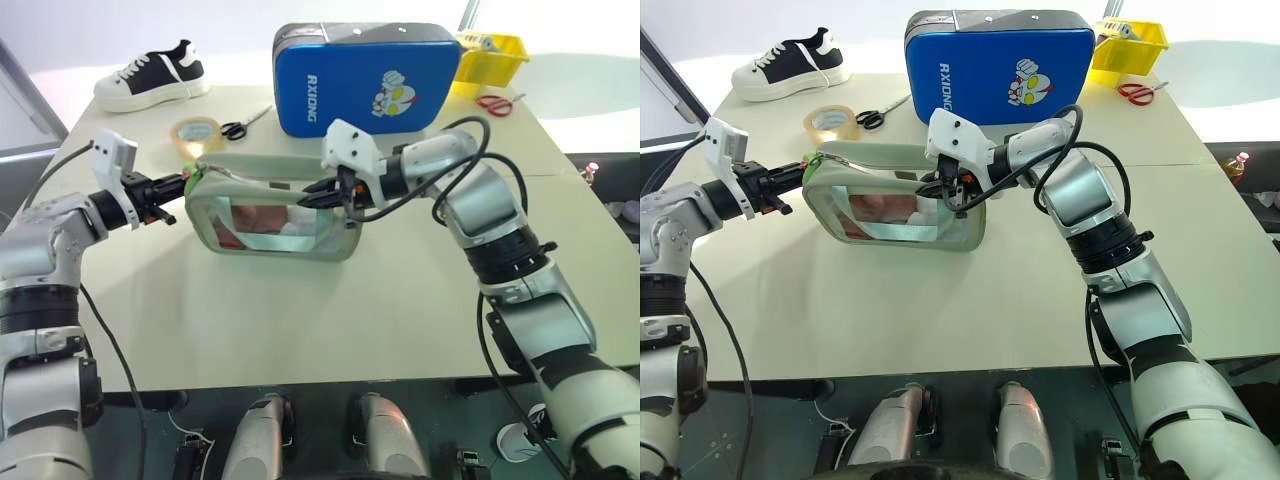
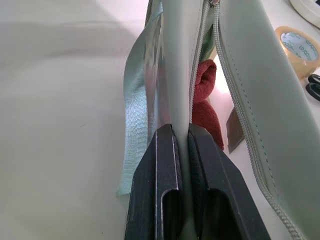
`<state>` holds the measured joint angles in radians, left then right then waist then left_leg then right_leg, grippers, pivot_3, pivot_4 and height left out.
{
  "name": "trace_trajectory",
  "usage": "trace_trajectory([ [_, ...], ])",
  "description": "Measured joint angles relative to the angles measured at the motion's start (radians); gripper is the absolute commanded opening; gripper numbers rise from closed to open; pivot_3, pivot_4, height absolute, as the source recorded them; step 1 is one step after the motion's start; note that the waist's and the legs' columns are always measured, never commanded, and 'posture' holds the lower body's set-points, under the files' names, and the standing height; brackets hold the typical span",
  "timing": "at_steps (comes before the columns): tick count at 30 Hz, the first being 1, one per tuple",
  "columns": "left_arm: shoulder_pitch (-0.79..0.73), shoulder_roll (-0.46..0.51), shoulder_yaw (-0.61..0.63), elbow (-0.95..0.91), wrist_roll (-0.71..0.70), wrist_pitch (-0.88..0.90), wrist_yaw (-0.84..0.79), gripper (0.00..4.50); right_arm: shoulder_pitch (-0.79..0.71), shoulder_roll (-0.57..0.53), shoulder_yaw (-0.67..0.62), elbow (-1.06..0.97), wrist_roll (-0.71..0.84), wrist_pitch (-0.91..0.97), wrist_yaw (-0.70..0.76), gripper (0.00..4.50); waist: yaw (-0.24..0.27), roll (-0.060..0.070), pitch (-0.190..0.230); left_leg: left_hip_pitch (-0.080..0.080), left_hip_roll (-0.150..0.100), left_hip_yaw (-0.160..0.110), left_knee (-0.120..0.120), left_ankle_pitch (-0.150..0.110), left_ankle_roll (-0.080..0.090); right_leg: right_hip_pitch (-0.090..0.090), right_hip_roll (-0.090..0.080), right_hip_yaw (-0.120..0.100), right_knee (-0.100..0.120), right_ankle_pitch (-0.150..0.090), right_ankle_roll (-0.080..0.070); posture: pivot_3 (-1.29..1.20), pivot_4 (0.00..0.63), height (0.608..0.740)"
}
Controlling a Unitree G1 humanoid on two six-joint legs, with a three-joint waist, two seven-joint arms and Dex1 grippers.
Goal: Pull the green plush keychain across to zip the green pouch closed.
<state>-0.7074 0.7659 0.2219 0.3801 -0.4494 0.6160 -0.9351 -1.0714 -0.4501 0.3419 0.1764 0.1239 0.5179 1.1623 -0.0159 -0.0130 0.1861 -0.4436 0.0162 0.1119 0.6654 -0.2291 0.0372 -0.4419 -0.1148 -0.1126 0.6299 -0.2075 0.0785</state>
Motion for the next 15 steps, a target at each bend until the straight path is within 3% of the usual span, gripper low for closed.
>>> trace_trajectory([
  [8,-0.133,0.08,-0.006,0.006,0.0,-0.025,-0.06,0.06,-0.001,-0.002,-0.001,0.003,-0.004,0.0,-0.016,0.0,0.003,0.0,0.0,0.0,0.0,0.0,0.0,0.0,0.0,0.0,-0.001,0.0,0.0,0.0,0.0,0.0,0.15,0.74],
  [15,-0.195,-0.022,-0.181,-0.161,0.009,0.013,-0.111,0.06,-0.001,0.006,-0.001,0.006,-0.011,-0.001,-0.028,0.0,-0.001,0.0,0.0,0.0,0.0,0.001,0.0,0.001,-0.001,0.0,0.0,0.0,0.0,0.0,0.0,0.0,0.15,0.74],
])
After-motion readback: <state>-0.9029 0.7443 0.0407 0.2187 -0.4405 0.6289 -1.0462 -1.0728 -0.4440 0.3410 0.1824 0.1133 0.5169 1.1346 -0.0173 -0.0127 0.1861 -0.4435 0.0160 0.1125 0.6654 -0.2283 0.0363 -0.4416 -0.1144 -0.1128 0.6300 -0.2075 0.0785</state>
